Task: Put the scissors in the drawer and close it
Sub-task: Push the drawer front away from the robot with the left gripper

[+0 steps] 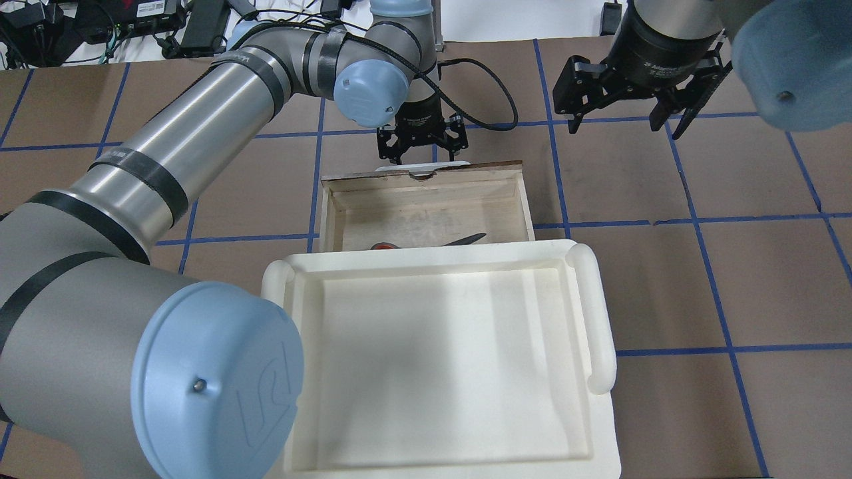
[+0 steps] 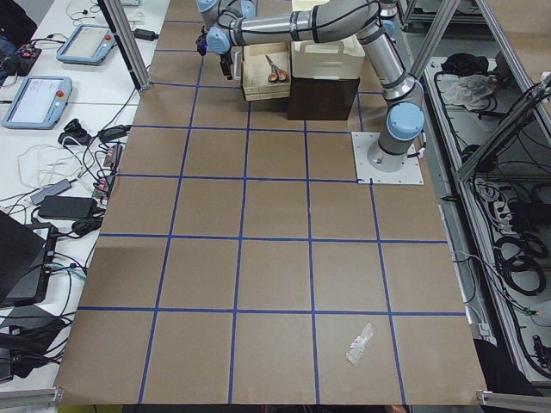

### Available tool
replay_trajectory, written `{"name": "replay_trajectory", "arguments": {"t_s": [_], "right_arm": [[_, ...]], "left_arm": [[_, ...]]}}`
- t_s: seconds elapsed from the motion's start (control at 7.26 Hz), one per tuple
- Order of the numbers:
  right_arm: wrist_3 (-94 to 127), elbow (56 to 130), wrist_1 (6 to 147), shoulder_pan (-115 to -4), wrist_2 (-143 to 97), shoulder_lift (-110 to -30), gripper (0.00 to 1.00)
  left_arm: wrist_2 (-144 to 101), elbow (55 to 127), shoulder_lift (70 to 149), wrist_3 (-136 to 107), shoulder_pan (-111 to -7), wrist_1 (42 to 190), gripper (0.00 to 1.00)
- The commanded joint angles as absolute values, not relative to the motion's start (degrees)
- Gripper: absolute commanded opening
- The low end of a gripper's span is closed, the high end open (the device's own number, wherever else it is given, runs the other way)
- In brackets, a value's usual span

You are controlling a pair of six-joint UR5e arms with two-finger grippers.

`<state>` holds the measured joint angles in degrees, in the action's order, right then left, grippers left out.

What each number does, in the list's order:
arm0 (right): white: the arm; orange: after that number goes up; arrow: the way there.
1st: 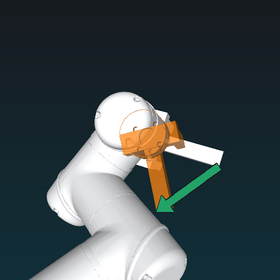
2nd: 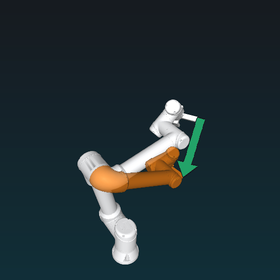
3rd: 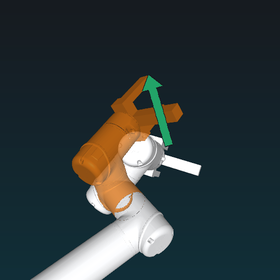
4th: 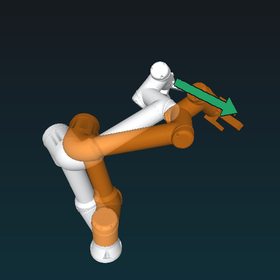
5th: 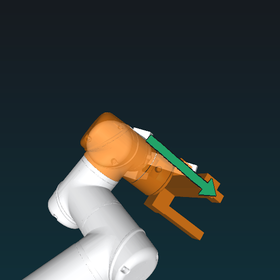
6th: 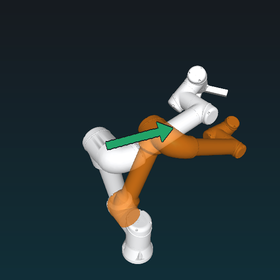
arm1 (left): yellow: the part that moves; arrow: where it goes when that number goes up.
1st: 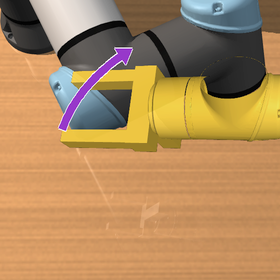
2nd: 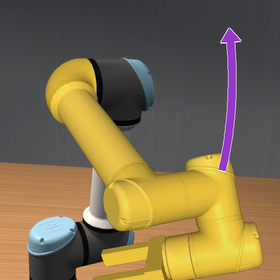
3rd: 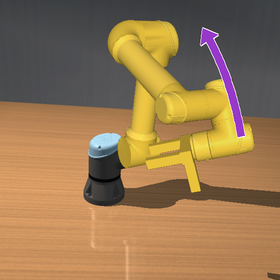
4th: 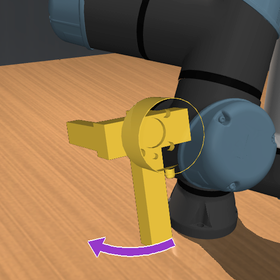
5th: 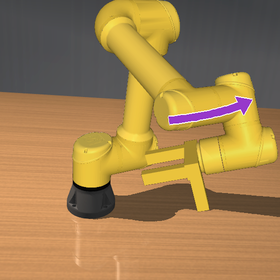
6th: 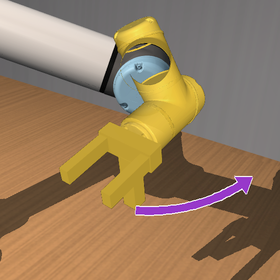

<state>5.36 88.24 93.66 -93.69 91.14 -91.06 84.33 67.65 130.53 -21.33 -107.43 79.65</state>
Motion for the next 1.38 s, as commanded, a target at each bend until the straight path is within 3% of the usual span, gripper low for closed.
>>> {"name": "replay_trajectory", "arguments": {"t_s": [0.0,1.24], "right_arm": [[5.36,88.24,93.6,-93.69,91.14,-91.05,1.0],[5.45,88.33,93.69,-93.87,91.14,-91.14,1.0]], "left_arm": [[84.2,67.76,131.22,-21.8,-107.4,79.8,1.0],[83.85,68.03,126.48,-21.71,-107.84,94.02,1.0]]}}
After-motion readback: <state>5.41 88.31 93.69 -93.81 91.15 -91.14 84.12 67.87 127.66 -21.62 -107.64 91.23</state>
